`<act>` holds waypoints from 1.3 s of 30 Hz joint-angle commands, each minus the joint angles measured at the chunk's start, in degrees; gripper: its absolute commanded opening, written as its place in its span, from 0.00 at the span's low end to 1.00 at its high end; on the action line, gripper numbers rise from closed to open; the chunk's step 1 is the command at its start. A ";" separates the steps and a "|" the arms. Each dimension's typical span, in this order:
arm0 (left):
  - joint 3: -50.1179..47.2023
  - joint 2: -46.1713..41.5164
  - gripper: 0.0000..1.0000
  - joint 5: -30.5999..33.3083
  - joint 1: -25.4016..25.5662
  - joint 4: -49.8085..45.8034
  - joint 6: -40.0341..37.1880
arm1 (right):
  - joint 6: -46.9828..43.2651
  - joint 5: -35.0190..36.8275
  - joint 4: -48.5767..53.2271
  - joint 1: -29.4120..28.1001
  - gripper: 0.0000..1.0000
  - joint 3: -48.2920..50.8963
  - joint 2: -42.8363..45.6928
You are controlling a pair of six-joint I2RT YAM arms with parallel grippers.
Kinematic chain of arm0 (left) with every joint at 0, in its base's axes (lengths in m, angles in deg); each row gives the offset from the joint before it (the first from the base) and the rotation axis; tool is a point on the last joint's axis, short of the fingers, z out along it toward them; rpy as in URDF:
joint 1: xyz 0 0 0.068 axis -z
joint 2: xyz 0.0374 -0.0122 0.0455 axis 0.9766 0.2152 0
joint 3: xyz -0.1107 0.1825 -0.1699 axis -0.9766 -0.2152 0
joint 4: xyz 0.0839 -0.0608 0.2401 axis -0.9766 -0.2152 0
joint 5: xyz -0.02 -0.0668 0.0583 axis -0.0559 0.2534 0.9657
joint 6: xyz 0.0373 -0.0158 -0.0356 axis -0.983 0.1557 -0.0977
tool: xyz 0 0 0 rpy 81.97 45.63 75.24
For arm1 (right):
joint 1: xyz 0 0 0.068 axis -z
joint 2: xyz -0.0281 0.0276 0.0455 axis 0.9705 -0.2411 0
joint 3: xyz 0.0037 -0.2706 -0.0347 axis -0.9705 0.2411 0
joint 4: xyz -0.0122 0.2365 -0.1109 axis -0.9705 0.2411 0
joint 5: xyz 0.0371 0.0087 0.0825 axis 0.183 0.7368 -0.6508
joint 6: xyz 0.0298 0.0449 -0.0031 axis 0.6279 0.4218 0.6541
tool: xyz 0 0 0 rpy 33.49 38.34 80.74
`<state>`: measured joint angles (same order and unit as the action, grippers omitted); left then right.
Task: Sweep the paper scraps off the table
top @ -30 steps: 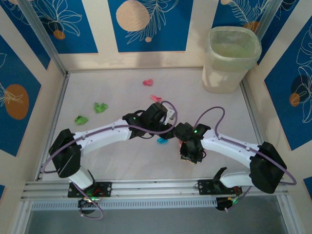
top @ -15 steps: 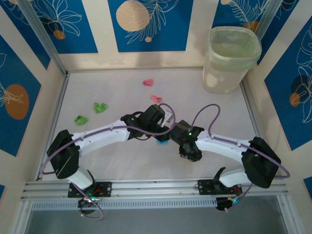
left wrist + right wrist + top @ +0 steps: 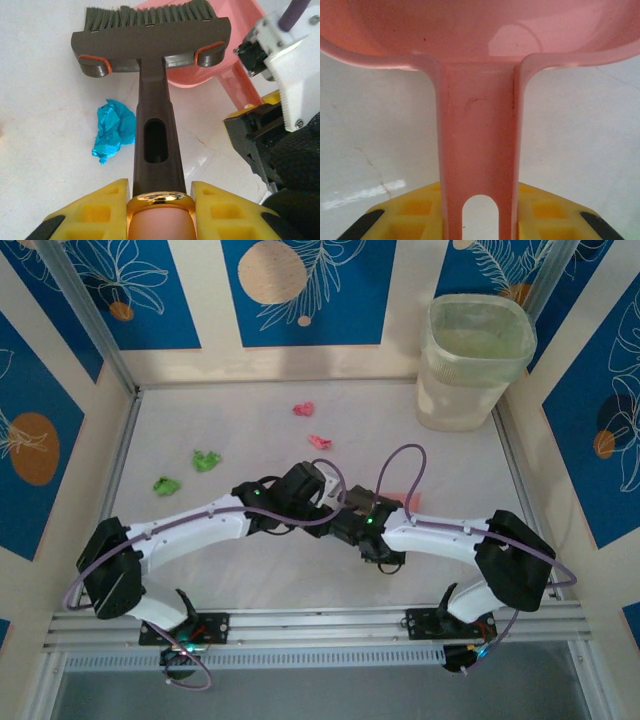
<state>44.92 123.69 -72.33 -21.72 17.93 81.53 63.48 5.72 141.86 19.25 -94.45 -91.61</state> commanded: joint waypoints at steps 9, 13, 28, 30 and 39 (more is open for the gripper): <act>-0.70 -6.42 0.00 -4.35 1.02 16.37 2.62 | -10.84 1.56 -10.54 3.33 0.00 3.70 7.43; -1.34 -8.05 0.00 -4.34 0.83 19.50 3.43 | -13.12 0.73 -11.42 5.35 0.00 4.96 10.60; -11.53 -19.95 0.00 6.85 0.83 29.89 3.96 | -24.73 -8.06 -18.20 10.47 0.00 11.15 28.56; -13.38 -21.80 0.00 9.56 0.79 31.12 4.10 | -25.52 -8.26 -17.44 10.83 0.00 10.43 28.87; -23.00 -35.67 0.00 26.13 0.88 29.78 5.71 | -25.99 -11.08 -13.21 15.54 0.00 4.43 29.82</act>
<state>23.91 92.33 -54.28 -21.17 44.97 86.47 38.83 -2.91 127.19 33.13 -86.64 -63.37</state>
